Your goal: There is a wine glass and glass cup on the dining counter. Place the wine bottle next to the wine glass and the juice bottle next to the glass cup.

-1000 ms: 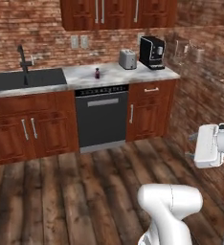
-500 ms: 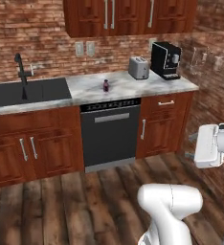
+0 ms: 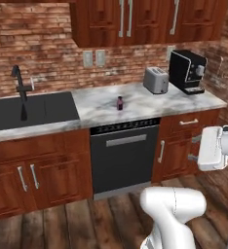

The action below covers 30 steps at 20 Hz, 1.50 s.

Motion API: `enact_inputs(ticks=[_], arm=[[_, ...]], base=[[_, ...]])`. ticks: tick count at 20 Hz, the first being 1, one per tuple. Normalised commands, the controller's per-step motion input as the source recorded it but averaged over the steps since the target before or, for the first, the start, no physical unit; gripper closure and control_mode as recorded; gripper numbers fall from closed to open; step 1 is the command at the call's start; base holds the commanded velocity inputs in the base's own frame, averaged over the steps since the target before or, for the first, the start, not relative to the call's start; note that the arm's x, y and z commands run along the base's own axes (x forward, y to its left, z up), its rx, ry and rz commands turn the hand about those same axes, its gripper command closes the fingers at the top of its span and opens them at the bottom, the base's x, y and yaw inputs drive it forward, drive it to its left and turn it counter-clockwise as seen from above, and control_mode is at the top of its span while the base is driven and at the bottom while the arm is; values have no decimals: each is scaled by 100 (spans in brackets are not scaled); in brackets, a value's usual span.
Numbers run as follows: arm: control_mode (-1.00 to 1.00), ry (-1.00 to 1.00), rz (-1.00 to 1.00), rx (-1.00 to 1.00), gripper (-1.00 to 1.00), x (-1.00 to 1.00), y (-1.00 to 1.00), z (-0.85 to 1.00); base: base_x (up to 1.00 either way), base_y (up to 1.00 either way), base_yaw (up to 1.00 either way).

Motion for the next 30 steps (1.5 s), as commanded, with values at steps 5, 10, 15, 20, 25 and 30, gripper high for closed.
enact_inputs(ticks=[5, 10, 15, 20, 25, 30], arm=[[100, 0, 0, 0, -100, 0, 0, 0], [100, 0, 0, 0, -100, 0, 0, 0], [100, 0, 0, 0, -100, 0, 0, 0], [100, 0, 0, 0, -100, 0, 0, 0], [100, 0, 0, 0, -100, 0, 0, 0], [100, 0, 0, 0, -100, 0, 0, 0]], base=[[89, 0, 1], [87, 0, 1], [81, 0, 2], [58, -5, 2], [45, -6, 5], [5, -11, 1]])
